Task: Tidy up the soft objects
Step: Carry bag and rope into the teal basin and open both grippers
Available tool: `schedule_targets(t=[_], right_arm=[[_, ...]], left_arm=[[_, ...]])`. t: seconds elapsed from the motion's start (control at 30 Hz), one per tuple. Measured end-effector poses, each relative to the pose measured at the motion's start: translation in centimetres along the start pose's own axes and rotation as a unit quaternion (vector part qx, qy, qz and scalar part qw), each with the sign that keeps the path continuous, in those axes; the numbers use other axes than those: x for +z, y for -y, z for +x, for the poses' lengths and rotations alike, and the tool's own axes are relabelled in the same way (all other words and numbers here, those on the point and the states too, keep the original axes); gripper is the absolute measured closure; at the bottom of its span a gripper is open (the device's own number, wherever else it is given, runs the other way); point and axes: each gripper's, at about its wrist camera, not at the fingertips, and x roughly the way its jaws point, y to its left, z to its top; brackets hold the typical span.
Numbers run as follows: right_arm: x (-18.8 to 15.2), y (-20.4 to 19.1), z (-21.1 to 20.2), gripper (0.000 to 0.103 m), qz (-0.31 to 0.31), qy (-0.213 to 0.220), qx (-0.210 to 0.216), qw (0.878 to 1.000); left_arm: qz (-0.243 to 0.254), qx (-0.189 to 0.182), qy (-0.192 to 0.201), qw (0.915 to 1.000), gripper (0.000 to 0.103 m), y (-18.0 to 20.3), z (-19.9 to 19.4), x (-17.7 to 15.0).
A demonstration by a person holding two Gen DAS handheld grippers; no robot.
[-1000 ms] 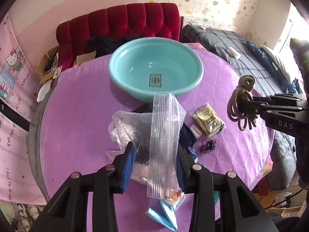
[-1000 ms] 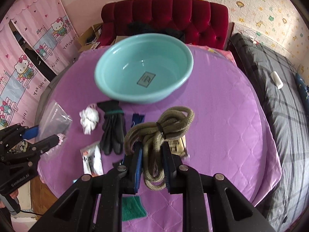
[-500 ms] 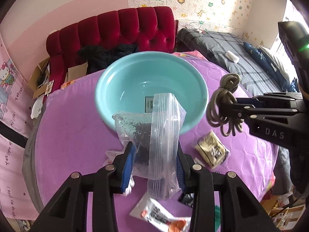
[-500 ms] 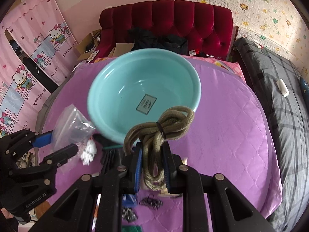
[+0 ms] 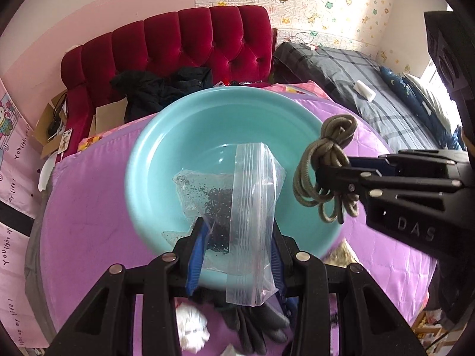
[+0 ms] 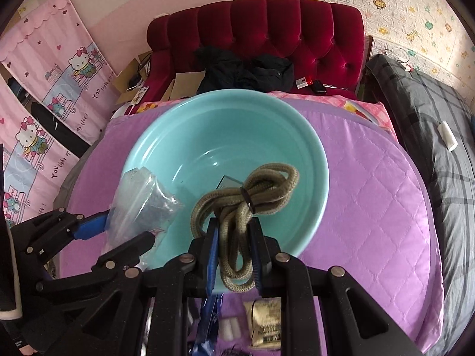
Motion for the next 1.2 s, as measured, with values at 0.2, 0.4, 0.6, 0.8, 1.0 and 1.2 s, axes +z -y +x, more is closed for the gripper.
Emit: schedule_targets(t=[0.2, 0.4, 0.6, 0.8, 1.0, 1.2], right_arm=[[1.8, 0.5, 3.1, 0.082, 0.005, -0.009, 0.002, 1.000], [2.6, 1.2, 6.5, 0.081, 0.020, -0.030, 0.012, 0.999], [2.9, 1.7, 8.4, 0.081, 0.029, -0.042, 0.017, 0.999], [3.2, 1.4, 7.7, 0.053, 0.025, -0.028, 0.014, 0.999], [3.5, 1.1, 5.9, 0.020, 0.028, -0.005, -0.018, 0.999], [3.0, 1.0, 4.4, 0.001, 0.035, 0.006, -0.033, 0.999]], left_arm=[[-0.013, -0.003, -0.007, 0.9999, 0.061, -0.7, 3.4, 1.9], [-0.021, -0.001, -0.015, 0.9997, 0.061, -1.3, 6.6, 2.8], [-0.017, 0.015, -0.034, 0.9992, 0.060, -1.3, 8.8, 2.5], [-0.011, 0.028, -0.034, 0.9990, 0.022, -0.9, 8.5, 2.7], [-0.030, 0.045, -0.014, 0.9985, 0.000, -1.6, 7.0, 2.9], [-0.031, 0.049, -0.002, 0.9983, 0.000, -1.6, 5.2, 2.4]])
